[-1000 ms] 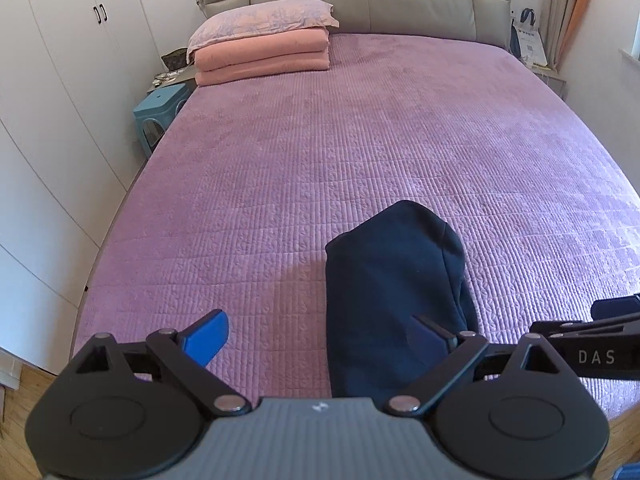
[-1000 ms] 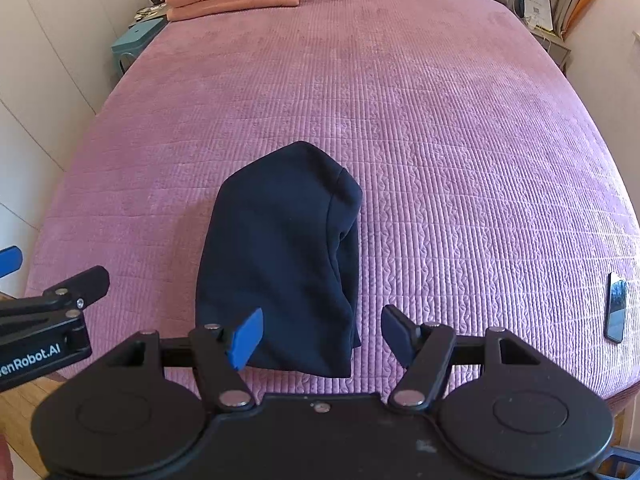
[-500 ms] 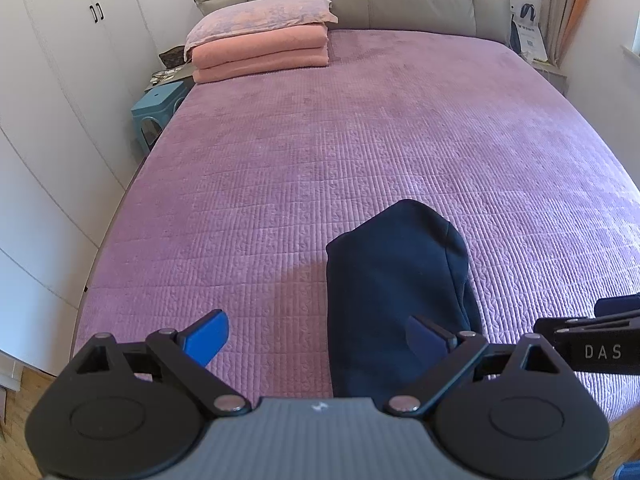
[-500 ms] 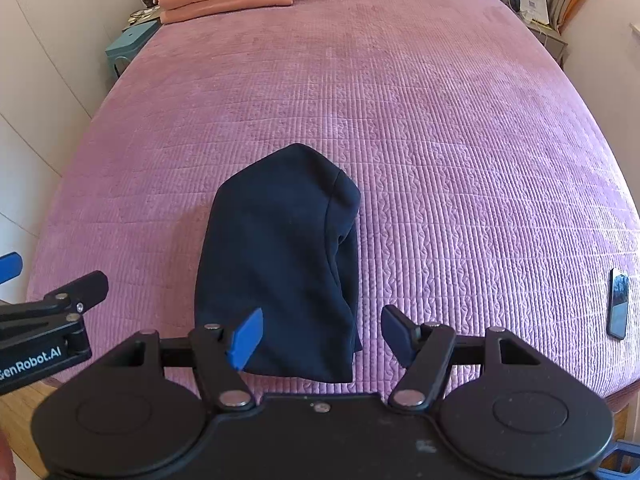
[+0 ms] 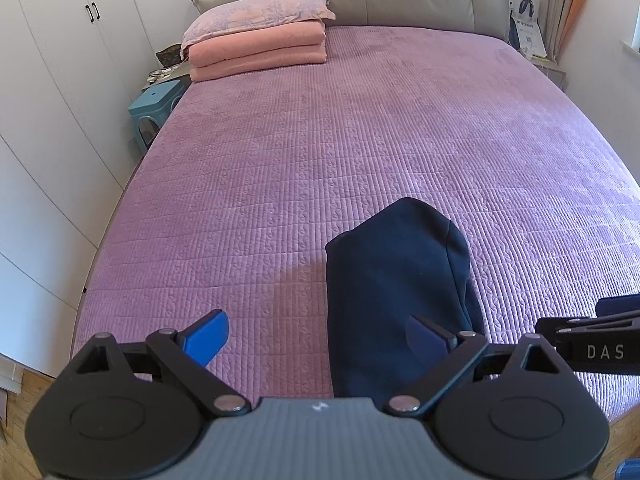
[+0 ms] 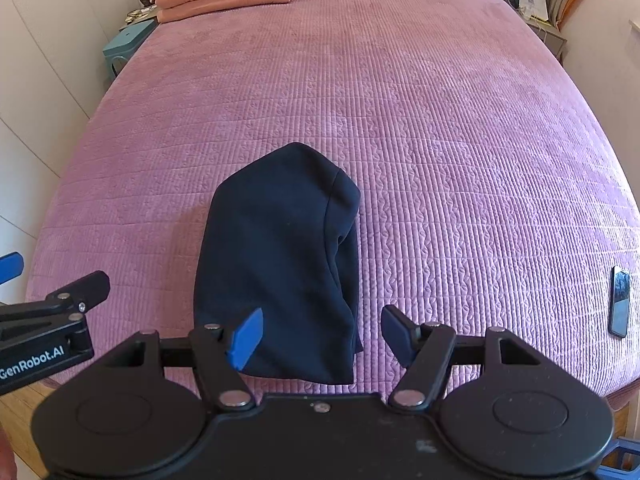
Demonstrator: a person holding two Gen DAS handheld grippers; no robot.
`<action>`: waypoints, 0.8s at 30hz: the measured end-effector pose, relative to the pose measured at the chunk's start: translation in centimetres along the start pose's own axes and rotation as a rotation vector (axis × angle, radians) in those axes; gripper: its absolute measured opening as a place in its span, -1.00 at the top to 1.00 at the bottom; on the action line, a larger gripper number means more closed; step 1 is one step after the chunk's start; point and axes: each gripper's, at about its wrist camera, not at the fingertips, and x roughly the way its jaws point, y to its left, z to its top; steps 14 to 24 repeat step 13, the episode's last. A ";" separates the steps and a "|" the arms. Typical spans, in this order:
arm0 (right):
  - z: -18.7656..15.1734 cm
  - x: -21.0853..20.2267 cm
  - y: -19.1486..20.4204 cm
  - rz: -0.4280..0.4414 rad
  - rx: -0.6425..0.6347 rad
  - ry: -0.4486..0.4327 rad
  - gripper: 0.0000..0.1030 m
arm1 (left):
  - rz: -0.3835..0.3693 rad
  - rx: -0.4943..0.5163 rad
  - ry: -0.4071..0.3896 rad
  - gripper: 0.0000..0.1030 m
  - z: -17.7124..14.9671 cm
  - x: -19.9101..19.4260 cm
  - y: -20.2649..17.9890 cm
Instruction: Fold large clothes
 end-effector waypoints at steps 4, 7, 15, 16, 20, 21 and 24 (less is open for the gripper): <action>0.0 0.1 -0.1 0.002 -0.003 0.002 -0.52 | -0.003 0.003 0.002 -0.89 0.1 0.2 0.0; 0.0 0.2 0.0 0.000 -0.004 0.006 -0.52 | 0.004 0.014 -0.011 -0.88 0.1 0.3 -0.1; 0.2 0.5 0.2 -0.006 -0.002 0.011 -0.52 | -0.002 -0.001 -0.013 -0.86 0.3 0.9 0.8; 0.2 0.5 0.2 -0.006 -0.002 0.011 -0.52 | -0.002 -0.001 -0.013 -0.86 0.3 0.9 0.8; 0.2 0.5 0.2 -0.006 -0.002 0.011 -0.52 | -0.002 -0.001 -0.013 -0.86 0.3 0.9 0.8; 0.2 0.5 0.2 -0.006 -0.002 0.011 -0.52 | -0.002 -0.001 -0.013 -0.86 0.3 0.9 0.8; 0.2 0.5 0.2 -0.006 -0.002 0.011 -0.52 | -0.002 -0.001 -0.013 -0.86 0.3 0.9 0.8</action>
